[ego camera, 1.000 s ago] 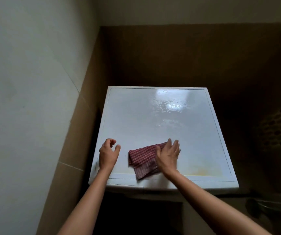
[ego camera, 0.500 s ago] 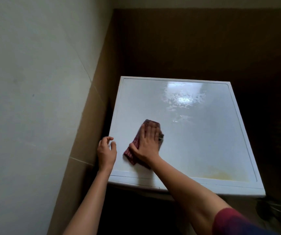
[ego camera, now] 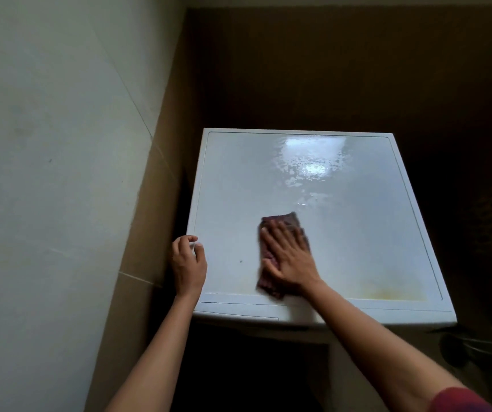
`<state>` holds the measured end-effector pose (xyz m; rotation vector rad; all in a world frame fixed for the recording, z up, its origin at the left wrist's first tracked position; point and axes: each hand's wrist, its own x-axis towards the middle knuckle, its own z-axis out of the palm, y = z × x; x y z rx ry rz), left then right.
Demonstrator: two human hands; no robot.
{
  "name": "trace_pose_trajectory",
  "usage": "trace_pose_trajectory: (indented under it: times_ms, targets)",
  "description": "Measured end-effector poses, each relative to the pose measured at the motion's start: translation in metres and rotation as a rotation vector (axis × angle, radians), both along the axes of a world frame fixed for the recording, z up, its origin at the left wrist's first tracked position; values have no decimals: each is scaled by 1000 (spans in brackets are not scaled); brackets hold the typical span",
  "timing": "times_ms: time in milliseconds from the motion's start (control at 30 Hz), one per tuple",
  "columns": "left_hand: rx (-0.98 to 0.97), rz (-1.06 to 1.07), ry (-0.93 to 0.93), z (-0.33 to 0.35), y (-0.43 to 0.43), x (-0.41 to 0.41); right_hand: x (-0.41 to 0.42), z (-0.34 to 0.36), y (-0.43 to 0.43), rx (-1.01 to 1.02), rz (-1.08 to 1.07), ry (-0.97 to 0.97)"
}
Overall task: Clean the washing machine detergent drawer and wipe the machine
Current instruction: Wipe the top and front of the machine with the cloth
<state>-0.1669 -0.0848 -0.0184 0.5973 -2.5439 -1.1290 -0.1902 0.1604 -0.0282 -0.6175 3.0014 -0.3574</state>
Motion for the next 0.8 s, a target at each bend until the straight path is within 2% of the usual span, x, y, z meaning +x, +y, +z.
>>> trace_pose_trajectory:
  times_ms: [200,400,567,800]
  targets:
    - [-11,-47,20,-10,-2,11,9,3,107,96,-452,-51]
    - [20,-56,19,-4,-5,26,70,-4,70,16,-779,-46]
    - [71,-62,31,-1,-12,40,102,-12,0,-45,-755,28]
    - [120,-35,12,1,-21,59,114,-14,-92,5,-336,125]
